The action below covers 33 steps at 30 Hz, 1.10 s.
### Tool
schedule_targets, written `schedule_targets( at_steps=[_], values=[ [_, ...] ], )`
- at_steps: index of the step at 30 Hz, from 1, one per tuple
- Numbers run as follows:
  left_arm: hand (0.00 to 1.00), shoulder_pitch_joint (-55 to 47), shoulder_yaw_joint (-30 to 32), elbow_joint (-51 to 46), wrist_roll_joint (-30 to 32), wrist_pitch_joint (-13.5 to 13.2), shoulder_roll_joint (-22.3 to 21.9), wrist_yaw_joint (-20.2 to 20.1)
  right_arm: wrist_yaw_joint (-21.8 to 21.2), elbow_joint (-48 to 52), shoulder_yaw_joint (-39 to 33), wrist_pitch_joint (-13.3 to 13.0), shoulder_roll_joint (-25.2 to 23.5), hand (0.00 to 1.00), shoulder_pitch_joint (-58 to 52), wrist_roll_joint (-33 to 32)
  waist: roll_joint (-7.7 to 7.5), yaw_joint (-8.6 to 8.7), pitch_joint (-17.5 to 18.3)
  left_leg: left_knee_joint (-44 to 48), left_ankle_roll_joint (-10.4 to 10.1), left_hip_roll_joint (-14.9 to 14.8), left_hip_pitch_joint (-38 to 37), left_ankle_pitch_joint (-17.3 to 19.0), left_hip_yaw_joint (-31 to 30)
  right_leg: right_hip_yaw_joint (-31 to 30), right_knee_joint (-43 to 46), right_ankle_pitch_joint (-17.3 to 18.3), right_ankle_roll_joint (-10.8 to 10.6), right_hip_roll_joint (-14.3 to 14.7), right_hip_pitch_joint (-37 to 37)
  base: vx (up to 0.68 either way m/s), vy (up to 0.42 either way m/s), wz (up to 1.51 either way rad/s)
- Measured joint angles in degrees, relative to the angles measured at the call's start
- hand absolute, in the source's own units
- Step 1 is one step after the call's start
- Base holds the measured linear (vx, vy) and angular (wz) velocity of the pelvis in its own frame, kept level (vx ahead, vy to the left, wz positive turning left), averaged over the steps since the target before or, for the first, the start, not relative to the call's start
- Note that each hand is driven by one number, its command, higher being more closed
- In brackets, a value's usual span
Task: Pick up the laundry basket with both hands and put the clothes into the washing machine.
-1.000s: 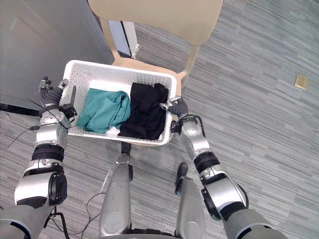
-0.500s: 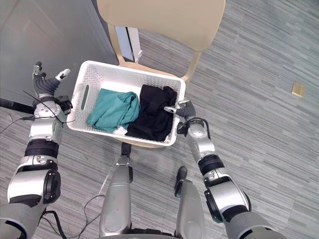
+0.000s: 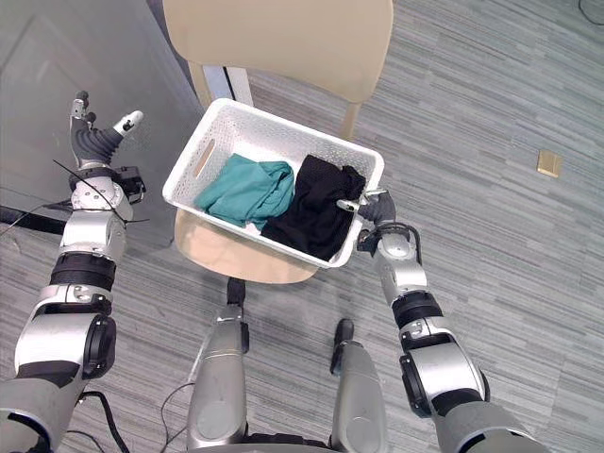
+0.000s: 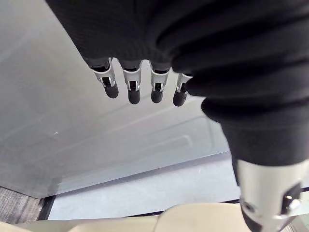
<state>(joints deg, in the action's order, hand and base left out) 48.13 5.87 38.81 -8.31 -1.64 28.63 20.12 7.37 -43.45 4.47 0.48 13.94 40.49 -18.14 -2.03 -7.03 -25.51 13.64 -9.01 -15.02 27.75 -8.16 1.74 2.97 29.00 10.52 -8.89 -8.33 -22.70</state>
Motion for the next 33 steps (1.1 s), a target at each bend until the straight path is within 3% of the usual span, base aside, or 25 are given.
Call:
schedule_targets(
  at_steps=[10,19,25,33],
  values=[
    [0.0,-13.4,6.4,-12.8,0.0,-1.2,0.4,-0.1,-0.5,-3.9,8.2,0.2,-1.3,0.0,0.3,8.1,0.15,-0.34,0.0,-1.2,0.1,1.2,-1.4,-0.1,-0.2,1.8,0.4,1.8,-0.1,-1.6,2.0,0.03,-0.02,0.11],
    [0.0,-26.1,7.8,-21.2,0.0,-3.3,-4.3,-1.5,-7.6,-7.7,20.3,-0.1,-0.1,0.0,7.6,20.2,1.75,-2.85,0.0,-0.8,-0.3,2.1,-2.0,0.2,-2.9,5.0,-0.3,2.8,0.0,-2.1,5.2,0.01,-0.012,0.17],
    [0.0,-32.7,7.8,-22.7,0.0,-3.3,-6.6,-3.7,-8.2,-12.0,21.4,-0.3,2.5,0.0,10.1,29.9,2.02,-4.58,0.1,-1.0,-0.3,2.5,-1.8,0.2,-3.4,6.3,-0.3,3.0,-0.1,-2.6,6.1,-0.01,-0.005,0.13],
    [0.0,-37.9,7.8,-22.2,0.0,-3.4,-9.1,-5.2,-8.7,-14.4,21.2,0.0,4.5,0.0,12.0,34.5,2.02,-5.66,0.1,-0.6,0.0,3.0,-1.8,-0.1,-4.4,7.5,-1.4,3.0,-0.2,-2.8,7.5,0.01,-0.016,0.07]
  ],
)
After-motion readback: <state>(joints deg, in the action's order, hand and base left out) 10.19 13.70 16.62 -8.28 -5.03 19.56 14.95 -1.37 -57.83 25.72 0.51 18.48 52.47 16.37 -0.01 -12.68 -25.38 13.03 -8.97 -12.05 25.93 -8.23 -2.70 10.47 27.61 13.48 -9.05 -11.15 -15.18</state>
